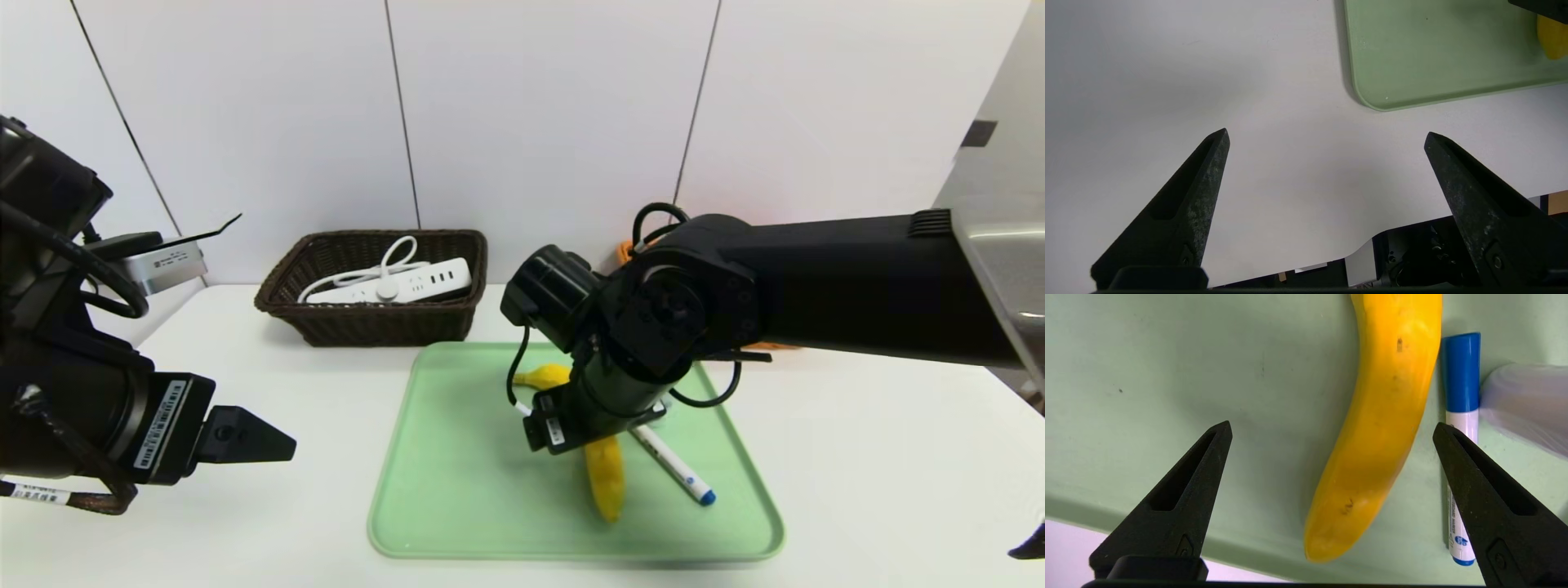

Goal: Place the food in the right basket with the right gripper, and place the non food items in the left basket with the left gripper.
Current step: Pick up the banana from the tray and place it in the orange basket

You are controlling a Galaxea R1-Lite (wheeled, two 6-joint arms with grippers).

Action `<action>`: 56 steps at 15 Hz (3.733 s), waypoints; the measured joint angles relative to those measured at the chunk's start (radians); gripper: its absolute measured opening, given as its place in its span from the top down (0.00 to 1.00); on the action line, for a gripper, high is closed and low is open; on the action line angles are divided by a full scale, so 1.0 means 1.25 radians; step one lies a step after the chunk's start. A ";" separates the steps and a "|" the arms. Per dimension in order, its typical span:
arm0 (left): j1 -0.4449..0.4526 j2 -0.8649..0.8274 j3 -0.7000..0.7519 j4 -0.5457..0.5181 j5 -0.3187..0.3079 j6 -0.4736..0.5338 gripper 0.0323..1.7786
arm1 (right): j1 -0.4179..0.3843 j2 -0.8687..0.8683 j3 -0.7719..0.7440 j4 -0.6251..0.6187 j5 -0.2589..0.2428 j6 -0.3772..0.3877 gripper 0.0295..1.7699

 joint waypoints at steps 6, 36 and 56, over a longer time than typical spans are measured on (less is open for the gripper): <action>0.000 -0.001 0.000 -0.010 -0.001 0.001 0.05 | -0.009 0.032 -0.010 -0.002 -0.001 0.001 0.04; 0.000 -0.056 -0.002 -0.009 -0.003 0.004 0.05 | -0.025 -0.296 -0.092 -0.027 -0.013 -0.004 0.76; -0.001 -0.043 -0.002 -0.074 -0.005 0.015 0.05 | -0.552 -0.347 0.188 -0.425 -0.008 -0.905 0.76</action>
